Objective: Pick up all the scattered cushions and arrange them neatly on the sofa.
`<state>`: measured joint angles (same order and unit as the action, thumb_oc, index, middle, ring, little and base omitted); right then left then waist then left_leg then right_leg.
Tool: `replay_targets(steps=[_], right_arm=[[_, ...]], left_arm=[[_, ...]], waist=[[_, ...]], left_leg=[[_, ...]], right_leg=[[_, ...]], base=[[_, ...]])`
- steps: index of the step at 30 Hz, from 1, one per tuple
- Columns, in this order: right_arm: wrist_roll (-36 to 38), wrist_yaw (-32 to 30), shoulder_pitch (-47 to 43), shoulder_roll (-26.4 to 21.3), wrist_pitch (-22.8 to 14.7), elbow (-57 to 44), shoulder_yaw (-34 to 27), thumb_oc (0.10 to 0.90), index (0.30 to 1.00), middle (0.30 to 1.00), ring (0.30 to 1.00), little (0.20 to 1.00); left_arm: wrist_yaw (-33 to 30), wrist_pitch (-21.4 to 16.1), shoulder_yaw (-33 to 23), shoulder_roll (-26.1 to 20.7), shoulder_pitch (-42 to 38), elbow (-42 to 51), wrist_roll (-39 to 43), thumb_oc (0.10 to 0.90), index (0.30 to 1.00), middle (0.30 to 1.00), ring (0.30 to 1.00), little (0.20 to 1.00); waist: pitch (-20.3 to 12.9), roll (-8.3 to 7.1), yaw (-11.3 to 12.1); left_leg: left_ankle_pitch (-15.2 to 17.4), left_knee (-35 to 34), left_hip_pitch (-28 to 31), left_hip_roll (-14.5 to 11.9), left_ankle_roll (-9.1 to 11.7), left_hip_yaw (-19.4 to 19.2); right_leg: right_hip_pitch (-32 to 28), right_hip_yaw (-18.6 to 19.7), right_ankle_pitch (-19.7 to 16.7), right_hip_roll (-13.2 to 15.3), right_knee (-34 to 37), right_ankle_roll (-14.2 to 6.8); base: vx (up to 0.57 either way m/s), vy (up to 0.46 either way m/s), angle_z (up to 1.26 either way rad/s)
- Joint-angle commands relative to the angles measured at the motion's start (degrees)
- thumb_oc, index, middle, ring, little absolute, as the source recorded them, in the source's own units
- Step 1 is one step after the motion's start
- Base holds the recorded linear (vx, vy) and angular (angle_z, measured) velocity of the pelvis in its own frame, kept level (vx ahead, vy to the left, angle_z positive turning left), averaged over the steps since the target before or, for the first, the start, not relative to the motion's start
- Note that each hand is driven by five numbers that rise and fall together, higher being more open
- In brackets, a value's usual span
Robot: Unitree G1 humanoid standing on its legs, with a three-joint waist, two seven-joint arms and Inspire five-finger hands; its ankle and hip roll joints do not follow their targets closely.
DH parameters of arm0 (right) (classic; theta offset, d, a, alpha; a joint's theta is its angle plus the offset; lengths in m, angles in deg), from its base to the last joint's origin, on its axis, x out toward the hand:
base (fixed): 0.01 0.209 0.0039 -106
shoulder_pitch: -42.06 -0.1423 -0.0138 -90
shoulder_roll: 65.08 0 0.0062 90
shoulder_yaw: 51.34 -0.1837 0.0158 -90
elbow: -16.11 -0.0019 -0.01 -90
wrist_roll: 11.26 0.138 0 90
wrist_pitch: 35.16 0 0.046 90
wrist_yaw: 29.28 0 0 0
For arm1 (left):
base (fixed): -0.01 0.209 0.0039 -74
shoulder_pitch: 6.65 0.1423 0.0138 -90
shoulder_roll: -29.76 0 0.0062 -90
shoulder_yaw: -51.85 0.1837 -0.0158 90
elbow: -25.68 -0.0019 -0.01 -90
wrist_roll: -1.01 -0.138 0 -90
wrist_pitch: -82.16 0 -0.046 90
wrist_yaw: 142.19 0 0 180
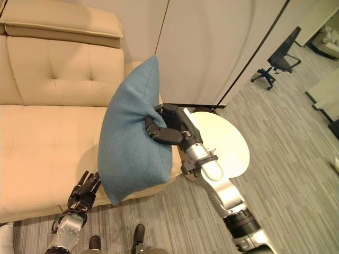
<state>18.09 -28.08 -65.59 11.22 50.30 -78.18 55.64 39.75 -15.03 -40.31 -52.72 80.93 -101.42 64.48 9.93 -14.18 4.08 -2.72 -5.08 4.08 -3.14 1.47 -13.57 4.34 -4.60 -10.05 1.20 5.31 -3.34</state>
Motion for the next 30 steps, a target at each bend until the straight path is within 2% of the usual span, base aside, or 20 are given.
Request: replay_targets(steps=[1,6,18,19,20,21,30], right_arm=[[3.1,-1.0,-13.3,5.3,-11.3,-7.5,-9.6,0.400,0.300,0.300,0.300,0.300],[0.5,-1.8,-13.8,6.2,-10.9,-6.7,-9.2,0.400,0.300,0.300,0.300,0.300],[-3.8,-4.9,-16.9,9.5,-10.9,-4.6,-6.9,0.400,0.300,0.300,0.300,0.300],[-4.1,-5.3,-17.2,9.6,-10.9,-4.4,-6.8,0.400,0.300,0.300,0.300,0.300],[-4.3,-5.8,-17.6,10.0,-11.2,-4.2,-6.5,0.400,0.300,0.300,0.300,0.300],[-4.9,-6.2,-17.6,10.0,-11.3,-3.8,-6.2,0.400,0.300,0.300,0.300,0.300],[-5.2,-4.8,-14.2,9.3,-10.5,-3.3,-6.9,0.400,0.300,0.300,0.300,0.300]], left_arm=[[5.2,-2.1,3.7,1.0,-6.4,3.1,2.6,0.800,0.900,0.900,0.900,0.900],[5.8,-1.9,5.9,1.8,-7.2,4.4,2.9,0.800,0.900,0.900,0.900,0.900],[5.3,-2.4,16.6,4.9,-14.1,4.7,0.1,0.800,0.900,0.900,0.900,0.900],[4.8,-2.8,17.2,5.2,-14.9,4.8,0.1,0.673,0.709,0.709,0.709,0.709],[4.2,-3.5,17.8,5.5,-16.0,5.0,-0.3,0.488,0.432,0.432,0.432,0.432],[3.6,-4.1,18.2,5.5,-17.0,5.9,-0.6,0.400,0.300,0.300,0.300,0.300],[4.3,-4.0,16.0,4.7,-15.6,6.6,-1.6,0.400,0.300,0.300,0.300,0.300]], waist=[[-5.8,0.79,-0.1],[-5.5,0.75,0.2],[-4.8,0.99,-0.2],[-4.8,1.05,-0.3],[-4.7,1.15,-0.5],[-4.7,1.37,-0.8],[-5.4,2.74,-1.4]], left_leg=[[8.7,0.1,2.7,1.2,-0.7,5.4],[8.7,0.1,2.7,1.2,-0.8,5.7],[8.4,0.1,2.3,1.5,-0.8,6.9],[8.4,0.1,2.3,1.5,-0.9,6.9],[8.3,0.1,2.3,1.6,-0.9,6.9],[8.4,0.1,2.4,1.6,-0.9,6.8],[8.6,0.1,2.6,1.8,-0.8,6.6]], right_leg=[[-6.3,-4.6,7.9,2.7,-0.3,-6.0],[-6.4,-4.9,7.9,2.7,-0.3,-5.9],[-6.8,-5.8,8.0,3.2,-0.3,-5.8],[-6.8,-5.8,8.0,3.2,-0.3,-5.8],[-6.8,-5.9,7.9,3.2,-0.3,-5.8],[-6.7,-5.9,7.8,3.3,-0.3,-5.8],[-6.9,-5.9,8.0,3.6,-0.3,-5.8]], base=[[0.00,0.000,0.00],[0.00,0.000,0.00],[0.00,-0.004,0.06],[0.00,0.000,0.00],[0.00,0.000,0.00],[0.00,0.000,0.00],[0.00,0.000,0.00]])
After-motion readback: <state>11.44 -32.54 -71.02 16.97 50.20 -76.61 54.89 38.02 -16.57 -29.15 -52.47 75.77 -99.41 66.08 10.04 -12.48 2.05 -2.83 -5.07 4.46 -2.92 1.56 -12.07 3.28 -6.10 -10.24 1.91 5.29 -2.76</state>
